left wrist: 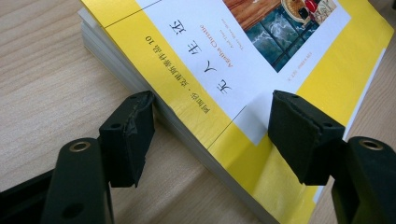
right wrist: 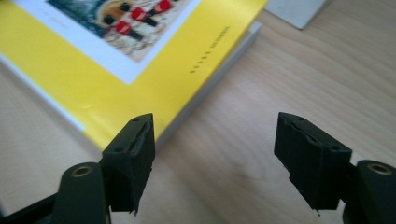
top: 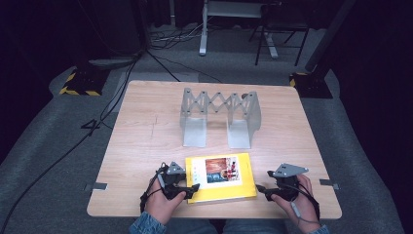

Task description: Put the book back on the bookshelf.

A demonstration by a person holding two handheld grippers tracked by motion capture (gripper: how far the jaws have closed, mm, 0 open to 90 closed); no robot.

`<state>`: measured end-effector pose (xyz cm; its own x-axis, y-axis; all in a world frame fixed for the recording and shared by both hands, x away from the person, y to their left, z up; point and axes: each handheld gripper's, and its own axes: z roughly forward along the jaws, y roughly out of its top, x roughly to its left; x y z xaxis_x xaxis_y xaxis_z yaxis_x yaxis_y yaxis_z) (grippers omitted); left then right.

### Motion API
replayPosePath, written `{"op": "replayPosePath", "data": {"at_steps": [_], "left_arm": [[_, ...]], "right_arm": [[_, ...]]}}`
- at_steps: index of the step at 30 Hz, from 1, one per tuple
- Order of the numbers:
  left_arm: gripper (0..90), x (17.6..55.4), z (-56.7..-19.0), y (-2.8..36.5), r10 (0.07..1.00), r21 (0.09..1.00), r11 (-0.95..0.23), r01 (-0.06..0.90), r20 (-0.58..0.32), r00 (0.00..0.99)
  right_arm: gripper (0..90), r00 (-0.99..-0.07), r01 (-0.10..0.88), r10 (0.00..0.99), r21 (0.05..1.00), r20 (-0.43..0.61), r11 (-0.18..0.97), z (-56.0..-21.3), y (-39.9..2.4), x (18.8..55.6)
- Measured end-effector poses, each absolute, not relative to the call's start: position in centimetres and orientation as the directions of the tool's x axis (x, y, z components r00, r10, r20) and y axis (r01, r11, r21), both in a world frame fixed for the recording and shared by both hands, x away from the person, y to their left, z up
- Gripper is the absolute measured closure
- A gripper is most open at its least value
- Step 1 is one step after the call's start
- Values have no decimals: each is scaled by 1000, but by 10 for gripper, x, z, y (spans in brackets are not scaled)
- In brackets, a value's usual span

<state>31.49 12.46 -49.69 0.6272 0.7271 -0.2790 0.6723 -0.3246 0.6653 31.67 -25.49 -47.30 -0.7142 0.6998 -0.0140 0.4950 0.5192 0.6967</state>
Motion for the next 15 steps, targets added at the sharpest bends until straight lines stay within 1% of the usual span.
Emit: {"op": "replayPosePath", "data": {"at_steps": [1, 2, 3, 4, 5, 10, 15], "left_arm": [[319, 315, -497, 125, 727, 665, -325, 672, -279, 628], [319, 315, -497, 125, 727, 665, -325, 672, -279, 628], [319, 315, -497, 125, 727, 665, -325, 672, -279, 627], [319, 315, -497, 125, 727, 665, -325, 672, -279, 627], [319, 315, -497, 125, 727, 666, -323, 672, -280, 627], [316, 315, -498, 125, 724, 671, -319, 669, -283, 629], [312, 315, -498, 125, 724, 671, -317, 670, -286, 628]], "right_arm": [[274, -741, 488, 671, 696, 13, 526, -473, -252, 310], [274, -741, 488, 671, 696, 13, 526, -473, -252, 310], [252, -767, 490, 640, 692, 53, 530, -475, -249, 305], [252, -767, 490, 640, 692, 53, 530, -475, -249, 305], [237, -786, 482, 614, 692, 70, 538, -478, -245, 303], [220, -810, 466, 582, 675, 66, 572, -486, -236, 302], [217, -833, 436, 552, 655, 33, 617, -491, -227, 302]]}}
